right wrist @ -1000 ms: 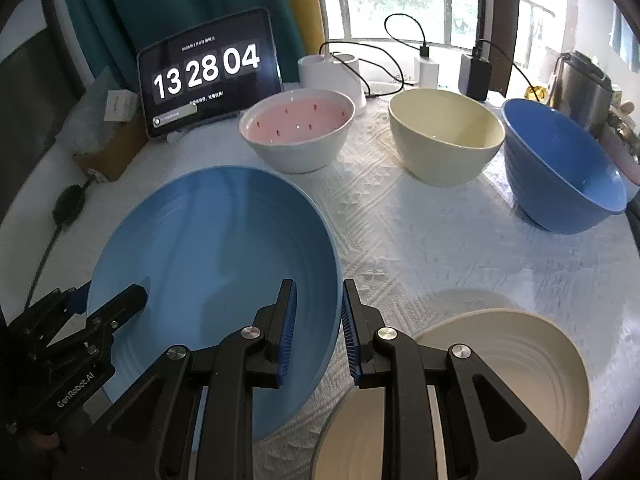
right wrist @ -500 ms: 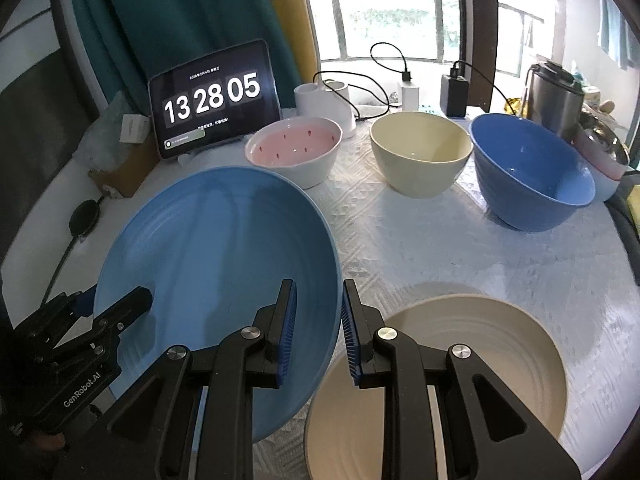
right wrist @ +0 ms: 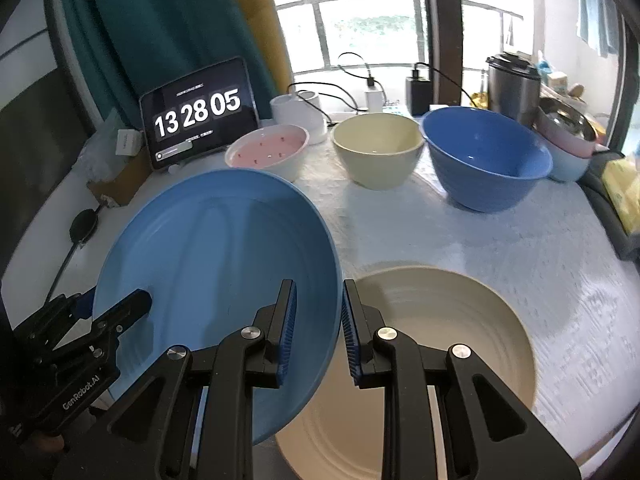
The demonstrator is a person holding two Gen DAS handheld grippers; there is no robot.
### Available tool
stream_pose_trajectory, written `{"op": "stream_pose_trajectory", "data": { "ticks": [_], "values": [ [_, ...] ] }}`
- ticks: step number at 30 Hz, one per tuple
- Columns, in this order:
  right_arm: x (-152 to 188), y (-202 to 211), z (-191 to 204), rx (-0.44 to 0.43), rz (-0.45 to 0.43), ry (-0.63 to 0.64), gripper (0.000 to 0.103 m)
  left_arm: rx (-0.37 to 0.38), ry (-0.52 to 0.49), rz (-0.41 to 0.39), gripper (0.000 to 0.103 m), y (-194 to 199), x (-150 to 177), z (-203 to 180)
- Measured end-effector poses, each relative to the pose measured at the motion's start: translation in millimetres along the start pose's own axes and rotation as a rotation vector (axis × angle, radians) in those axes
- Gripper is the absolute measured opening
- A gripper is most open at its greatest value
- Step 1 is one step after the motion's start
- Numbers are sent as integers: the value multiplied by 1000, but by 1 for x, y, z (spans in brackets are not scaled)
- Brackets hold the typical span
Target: Organize plates and bowls
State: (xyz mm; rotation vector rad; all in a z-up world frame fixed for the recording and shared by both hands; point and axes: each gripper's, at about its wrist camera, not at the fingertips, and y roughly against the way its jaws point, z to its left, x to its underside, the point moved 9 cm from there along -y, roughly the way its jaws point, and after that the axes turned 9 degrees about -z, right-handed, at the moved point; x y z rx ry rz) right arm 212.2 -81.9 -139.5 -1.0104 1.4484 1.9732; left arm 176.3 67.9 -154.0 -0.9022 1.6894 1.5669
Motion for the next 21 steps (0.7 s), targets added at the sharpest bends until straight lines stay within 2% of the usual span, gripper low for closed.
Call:
{"op": "stream_pose_trajectory", "data": {
  "ticks": [21],
  "values": [
    [20, 32, -62, 34, -23, -90, 24, 43, -82, 39, 45, -2, 15, -68]
  ]
}}
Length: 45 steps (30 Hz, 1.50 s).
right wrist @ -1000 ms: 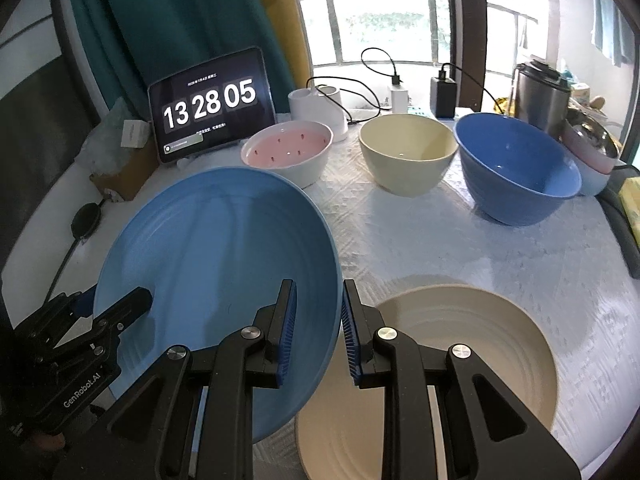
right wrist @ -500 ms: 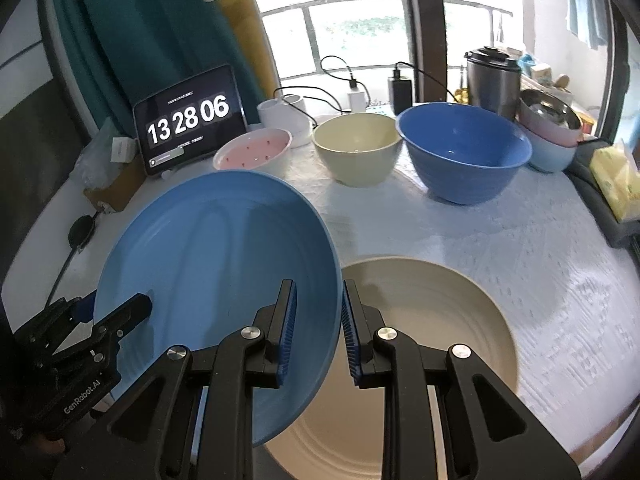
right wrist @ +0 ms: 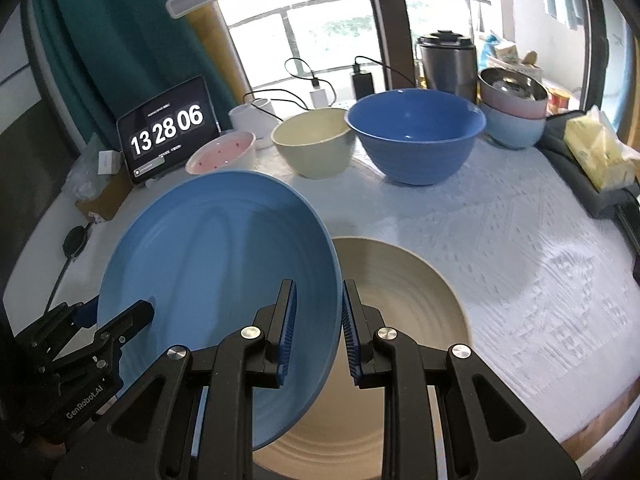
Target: Organize plates and bowls
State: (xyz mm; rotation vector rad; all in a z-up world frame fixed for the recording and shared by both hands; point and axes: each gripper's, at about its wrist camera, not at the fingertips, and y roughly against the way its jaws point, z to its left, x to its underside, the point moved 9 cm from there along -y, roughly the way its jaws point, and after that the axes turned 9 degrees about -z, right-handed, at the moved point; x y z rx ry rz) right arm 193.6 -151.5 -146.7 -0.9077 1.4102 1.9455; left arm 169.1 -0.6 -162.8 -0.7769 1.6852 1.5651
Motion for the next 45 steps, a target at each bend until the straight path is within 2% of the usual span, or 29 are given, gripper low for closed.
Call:
{"op": "stream_pose_trajectory", "data": {
  "ticks": [20, 32, 35, 45],
  "values": [
    [25, 15, -60, 45, 13, -77, 24, 50, -58, 72, 46, -15, 22, -60],
    [26, 12, -82, 43, 13, -112, 24, 23, -99, 126, 46, -36, 26, -75],
    [24, 11, -87, 33, 8, -126, 24, 25, -107, 119, 46, -38, 23, -77],
    [22, 6, -98, 42, 5, -140, 25, -4, -62, 126, 46, -46, 19, -65]
  ]
}}
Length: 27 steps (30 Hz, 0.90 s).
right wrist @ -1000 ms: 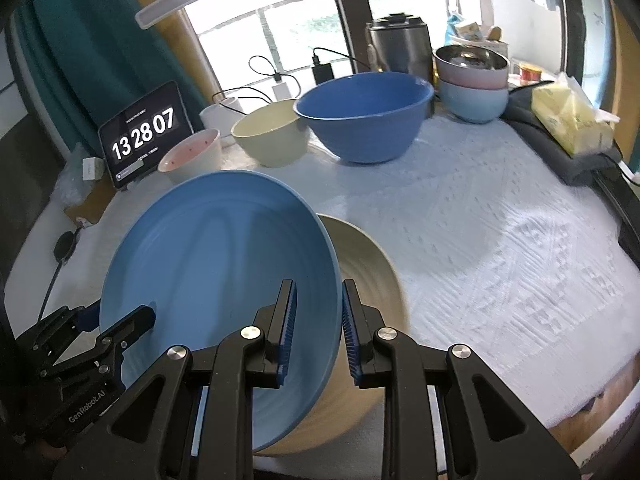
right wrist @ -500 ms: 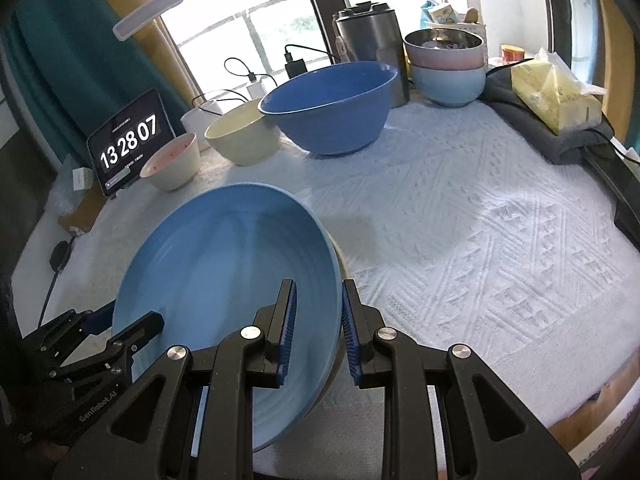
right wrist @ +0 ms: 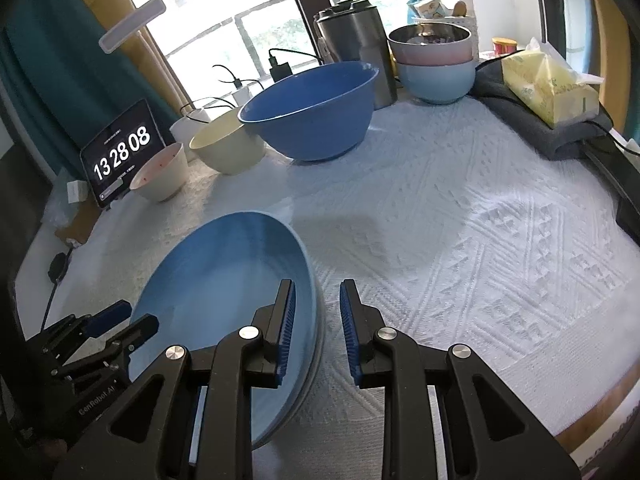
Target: Organize plates and bowls
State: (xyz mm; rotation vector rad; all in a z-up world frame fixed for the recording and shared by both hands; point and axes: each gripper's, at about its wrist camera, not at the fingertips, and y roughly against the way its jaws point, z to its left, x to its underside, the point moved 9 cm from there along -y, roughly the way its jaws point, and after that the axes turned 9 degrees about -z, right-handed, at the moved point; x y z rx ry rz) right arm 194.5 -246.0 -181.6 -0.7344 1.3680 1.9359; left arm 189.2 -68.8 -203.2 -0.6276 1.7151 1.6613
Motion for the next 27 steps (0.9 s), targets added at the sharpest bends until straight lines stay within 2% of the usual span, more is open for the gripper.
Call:
{"op": "stream_pose_trajectory", "data": {
  "ticks": [2, 4, 13, 15, 17, 21, 24, 26, 27],
  "values": [
    [0, -1, -2, 3, -1, -2, 27, -2, 15, 4, 47, -1, 0, 4],
    [1, -1, -4, 4, -2, -9, 39, -4, 29, 13, 47, -3, 2, 7],
    [12, -6, -3, -1, 27, -13, 40, 10, 40, 62, 48, -12, 14, 5],
    [17, -11, -2, -1, 45, -18, 40, -1, 22, 46, 48, -11, 13, 3],
    [21, -15, -1, -19, 52, -30, 45, -2, 20, 44, 49, -11, 11, 2],
    [23, -18, 4, -45, 61, -29, 48, 19, 72, 38, 50, -15, 11, 6],
    [25, -22, 13, -76, 74, -18, 48, 46, 165, 48, 60, -20, 13, 14],
    [27, -24, 17, -83, 79, -11, 51, 55, 242, 67, 74, -25, 16, 22],
    [27, -25, 19, -80, 78, -7, 53, 72, 260, 63, 75, -26, 17, 24]
  ]
}}
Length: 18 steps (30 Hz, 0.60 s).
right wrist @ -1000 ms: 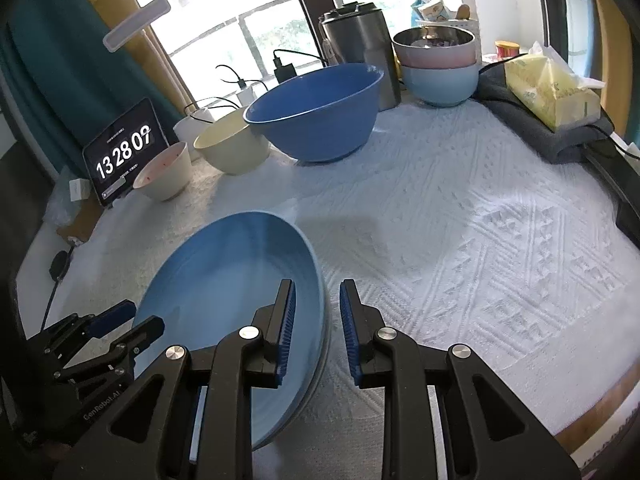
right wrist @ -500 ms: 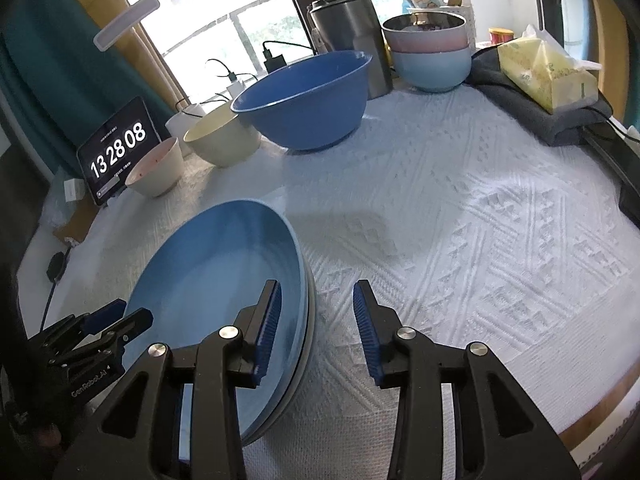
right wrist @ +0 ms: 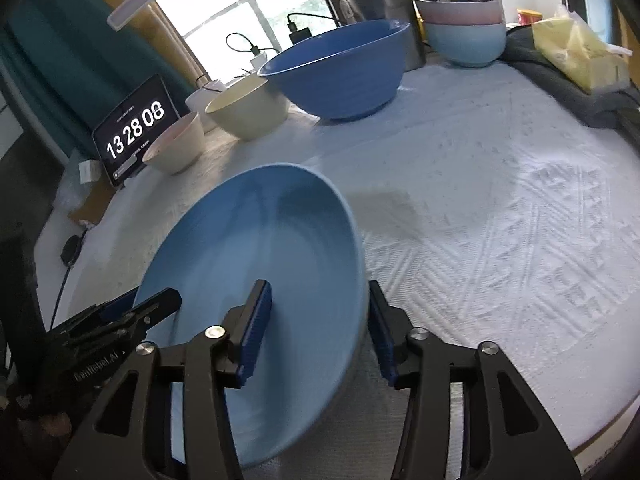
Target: Organize plates and bowls
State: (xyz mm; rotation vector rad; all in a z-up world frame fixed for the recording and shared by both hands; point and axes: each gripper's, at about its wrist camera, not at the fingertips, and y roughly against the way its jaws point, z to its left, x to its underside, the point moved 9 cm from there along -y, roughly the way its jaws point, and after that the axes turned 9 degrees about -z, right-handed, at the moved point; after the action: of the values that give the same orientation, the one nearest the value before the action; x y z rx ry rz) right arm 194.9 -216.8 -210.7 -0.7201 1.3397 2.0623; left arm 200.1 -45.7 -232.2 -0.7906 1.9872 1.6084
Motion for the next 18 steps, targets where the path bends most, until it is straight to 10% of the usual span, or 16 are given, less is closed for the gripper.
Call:
{"op": "stream_pose_trajectory", "data": {
  "ticks": [18],
  "values": [
    [1, -8, 2, 24, 24, -35, 59, 136, -78, -22, 56, 4, 2, -23]
  ]
}}
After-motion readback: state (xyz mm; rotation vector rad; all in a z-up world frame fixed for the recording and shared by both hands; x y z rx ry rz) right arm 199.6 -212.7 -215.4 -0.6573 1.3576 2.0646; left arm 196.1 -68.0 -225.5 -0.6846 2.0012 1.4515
